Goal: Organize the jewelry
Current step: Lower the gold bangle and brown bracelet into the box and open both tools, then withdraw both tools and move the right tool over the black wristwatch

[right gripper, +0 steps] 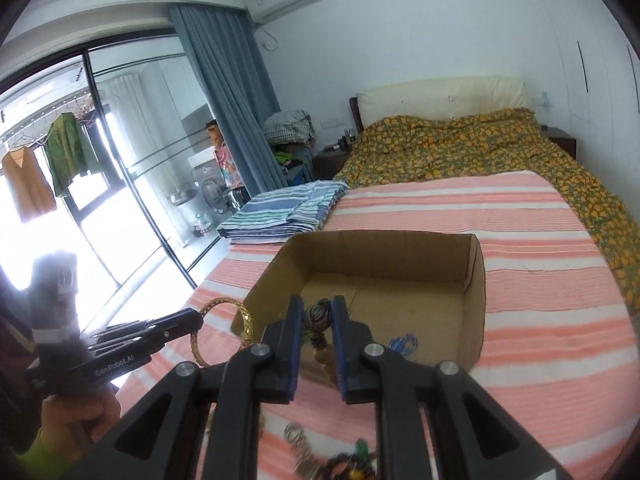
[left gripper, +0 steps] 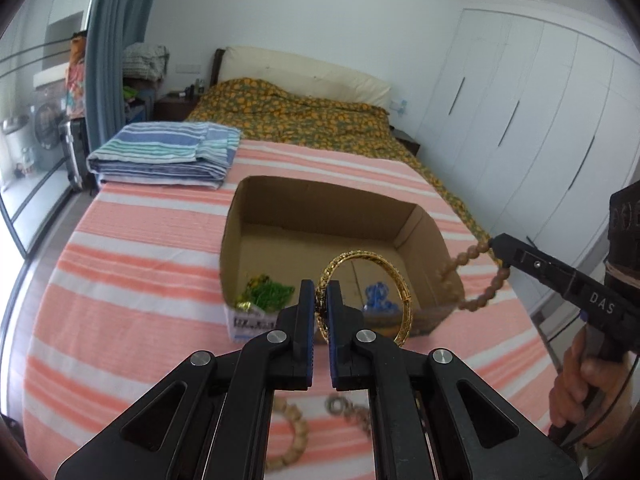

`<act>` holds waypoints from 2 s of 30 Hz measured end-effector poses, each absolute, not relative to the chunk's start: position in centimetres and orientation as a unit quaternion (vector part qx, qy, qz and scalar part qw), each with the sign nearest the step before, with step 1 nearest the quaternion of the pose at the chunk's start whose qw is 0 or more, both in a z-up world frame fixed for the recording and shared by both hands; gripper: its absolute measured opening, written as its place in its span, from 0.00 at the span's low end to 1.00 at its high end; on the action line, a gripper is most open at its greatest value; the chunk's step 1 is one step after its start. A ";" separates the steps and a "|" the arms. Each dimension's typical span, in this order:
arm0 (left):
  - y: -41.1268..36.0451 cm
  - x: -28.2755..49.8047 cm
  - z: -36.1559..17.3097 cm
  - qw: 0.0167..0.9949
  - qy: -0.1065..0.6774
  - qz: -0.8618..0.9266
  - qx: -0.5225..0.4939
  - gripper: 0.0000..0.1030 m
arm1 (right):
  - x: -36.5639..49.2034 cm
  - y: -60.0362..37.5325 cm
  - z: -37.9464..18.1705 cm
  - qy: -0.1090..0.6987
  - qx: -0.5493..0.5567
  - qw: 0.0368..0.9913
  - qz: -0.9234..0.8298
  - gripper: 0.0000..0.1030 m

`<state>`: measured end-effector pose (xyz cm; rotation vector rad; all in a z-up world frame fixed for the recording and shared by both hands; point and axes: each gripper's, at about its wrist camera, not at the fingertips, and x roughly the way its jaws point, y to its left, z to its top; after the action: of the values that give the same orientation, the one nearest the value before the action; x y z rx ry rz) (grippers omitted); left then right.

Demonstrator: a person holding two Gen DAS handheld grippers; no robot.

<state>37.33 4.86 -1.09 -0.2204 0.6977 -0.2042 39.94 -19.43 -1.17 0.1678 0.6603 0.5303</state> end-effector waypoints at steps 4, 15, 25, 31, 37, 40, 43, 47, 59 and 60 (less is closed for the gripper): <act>3.7 41.7 -2.3 0.924 0.359 -0.093 -0.094 0.04 | 44.7 -18.6 -3.5 0.354 0.083 0.894 0.261 0.14; 1.4 47.7 -6.1 0.921 0.382 -0.028 -0.073 0.70 | 49.1 -20.0 -4.8 0.343 0.039 0.925 0.162 0.58; 3.3 38.2 -2.3 0.944 0.327 -0.002 -0.048 0.90 | 38.2 -21.8 -1.1 0.286 -0.014 0.946 0.150 0.64; 4.8 30.4 -1.4 0.950 0.309 0.009 -0.041 0.95 | 30.4 -22.0 -1.5 0.270 -0.024 0.953 0.137 0.64; 5.9 23.2 -3.1 0.948 0.314 0.017 -0.046 0.95 | 23.4 -23.1 -4.0 0.257 -0.020 0.961 0.098 0.64; 6.6 20.3 -4.7 0.947 0.315 0.030 -0.053 0.95 | 20.4 -23.1 -5.8 0.258 -0.034 0.963 0.076 0.64; 7.0 17.9 -7.0 0.943 0.324 0.032 -0.070 0.95 | 18.0 -23.4 -8.0 0.269 -0.039 0.960 0.067 0.64; 5.9 16.9 -10.1 0.934 0.351 0.021 -0.060 0.95 | 15.7 -23.5 -11.2 0.286 -0.048 0.955 0.061 0.64; 3.5 17.9 -15.7 0.913 0.406 0.010 -0.032 0.95 | 15.5 -23.8 -18.1 0.354 -0.029 0.931 0.078 0.64; 3.5 17.9 -15.9 0.912 0.409 0.011 -0.034 0.95 | 15.5 -23.7 -18.3 0.355 -0.030 0.931 0.078 0.64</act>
<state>17.92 3.45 -15.90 -0.0690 0.8428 0.0220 15.46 -23.71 -18.32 -0.0609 0.7269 0.1605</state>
